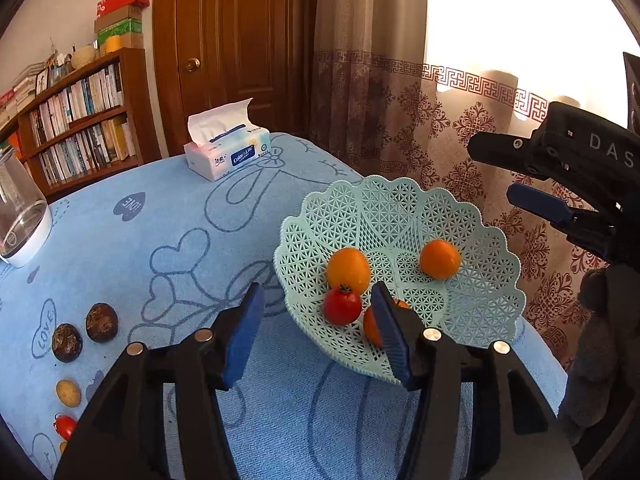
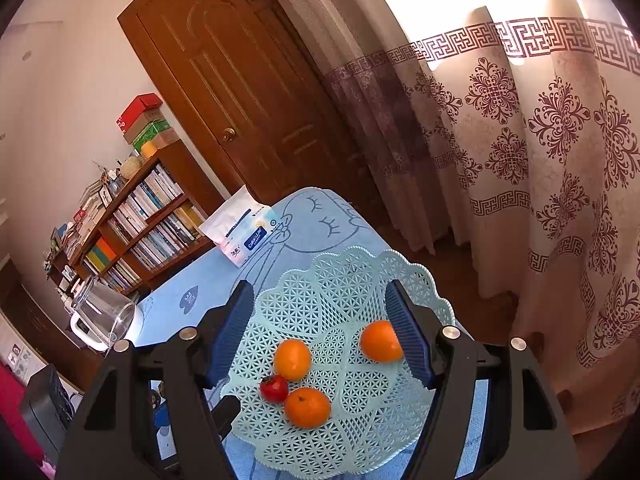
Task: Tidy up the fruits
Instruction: 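Carry the red tomato into the green basket and open the left tool, then withdraw the open left tool from the basket back toward the fruits, then grasp the dark brown round fruit with the left tool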
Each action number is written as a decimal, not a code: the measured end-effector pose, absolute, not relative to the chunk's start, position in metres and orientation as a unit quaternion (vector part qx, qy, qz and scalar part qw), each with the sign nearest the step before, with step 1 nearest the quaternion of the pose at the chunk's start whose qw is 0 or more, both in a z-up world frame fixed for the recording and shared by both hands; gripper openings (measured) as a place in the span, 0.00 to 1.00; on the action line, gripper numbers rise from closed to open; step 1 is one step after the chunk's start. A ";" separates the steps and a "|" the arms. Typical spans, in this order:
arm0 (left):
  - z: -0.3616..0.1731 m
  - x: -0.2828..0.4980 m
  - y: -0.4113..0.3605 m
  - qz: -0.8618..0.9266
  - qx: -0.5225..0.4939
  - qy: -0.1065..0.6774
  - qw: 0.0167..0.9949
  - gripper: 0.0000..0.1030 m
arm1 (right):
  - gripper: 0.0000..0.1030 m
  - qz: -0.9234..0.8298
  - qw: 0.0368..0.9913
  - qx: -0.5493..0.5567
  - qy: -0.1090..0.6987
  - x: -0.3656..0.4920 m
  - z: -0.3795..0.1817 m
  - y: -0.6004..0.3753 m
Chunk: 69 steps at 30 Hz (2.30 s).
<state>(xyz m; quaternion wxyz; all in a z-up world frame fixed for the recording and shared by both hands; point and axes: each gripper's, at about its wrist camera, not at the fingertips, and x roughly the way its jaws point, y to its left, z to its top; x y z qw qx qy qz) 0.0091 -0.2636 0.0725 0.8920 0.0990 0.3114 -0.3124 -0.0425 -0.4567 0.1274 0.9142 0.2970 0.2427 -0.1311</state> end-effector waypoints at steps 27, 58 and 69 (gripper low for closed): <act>0.113 0.025 -0.181 -0.240 0.044 0.294 0.924 0.87 | 0.75 -0.104 0.930 0.290 0.201 -0.054 0.146 -0.444; 0.114 0.072 -0.068 -0.112 0.024 0.312 0.943 0.88 | 0.79 -0.082 0.934 0.276 0.212 -0.048 0.142 -0.423; 0.078 0.103 -0.060 -0.076 0.027 0.368 0.927 0.87 | 0.80 -0.068 0.934 0.270 0.224 -0.042 0.138 -0.414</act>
